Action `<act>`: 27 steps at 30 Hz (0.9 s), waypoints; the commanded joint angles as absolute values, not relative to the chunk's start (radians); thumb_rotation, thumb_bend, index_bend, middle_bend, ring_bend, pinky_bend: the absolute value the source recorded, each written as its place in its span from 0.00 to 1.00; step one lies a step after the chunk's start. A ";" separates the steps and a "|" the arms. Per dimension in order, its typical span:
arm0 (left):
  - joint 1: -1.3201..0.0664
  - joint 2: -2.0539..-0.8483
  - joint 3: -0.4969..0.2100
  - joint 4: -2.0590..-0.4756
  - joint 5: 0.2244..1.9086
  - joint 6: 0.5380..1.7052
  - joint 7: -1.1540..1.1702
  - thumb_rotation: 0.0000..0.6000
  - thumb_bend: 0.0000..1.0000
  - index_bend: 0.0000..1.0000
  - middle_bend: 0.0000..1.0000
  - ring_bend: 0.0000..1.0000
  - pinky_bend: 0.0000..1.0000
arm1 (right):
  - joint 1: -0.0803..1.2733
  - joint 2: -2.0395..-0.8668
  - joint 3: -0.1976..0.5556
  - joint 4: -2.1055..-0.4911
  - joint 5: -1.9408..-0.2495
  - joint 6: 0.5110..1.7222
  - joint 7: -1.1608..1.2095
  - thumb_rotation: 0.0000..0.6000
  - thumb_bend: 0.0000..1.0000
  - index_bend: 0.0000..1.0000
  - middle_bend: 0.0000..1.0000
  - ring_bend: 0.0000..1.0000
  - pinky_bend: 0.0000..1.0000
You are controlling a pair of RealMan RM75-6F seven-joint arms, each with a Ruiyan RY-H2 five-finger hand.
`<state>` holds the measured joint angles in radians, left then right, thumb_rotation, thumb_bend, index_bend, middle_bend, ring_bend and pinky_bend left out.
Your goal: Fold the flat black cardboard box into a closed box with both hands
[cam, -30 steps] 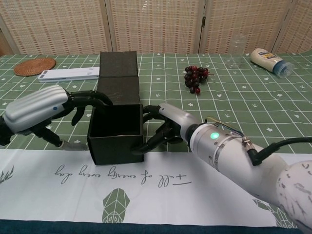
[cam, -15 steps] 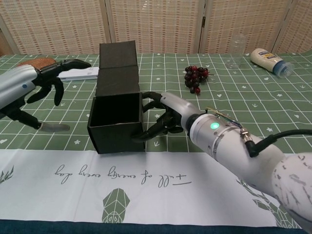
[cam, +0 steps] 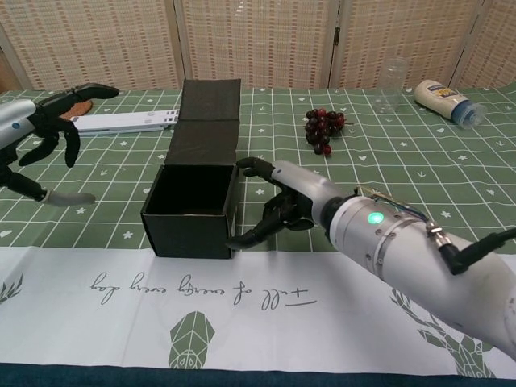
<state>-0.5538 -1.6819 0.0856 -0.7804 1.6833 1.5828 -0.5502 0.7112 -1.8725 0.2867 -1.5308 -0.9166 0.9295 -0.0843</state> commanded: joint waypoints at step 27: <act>-0.637 -1.530 0.000 -1.303 1.437 0.937 -0.919 1.00 0.11 0.00 0.00 0.79 0.87 | 0.583 -1.403 0.351 -1.966 -1.023 1.045 0.026 1.00 0.13 0.00 0.04 0.68 1.00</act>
<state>-0.6314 -1.5218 0.0074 -1.3088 1.4406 0.9512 -0.9006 0.5851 -1.4054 0.3532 -1.9662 -1.0210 1.0430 0.0235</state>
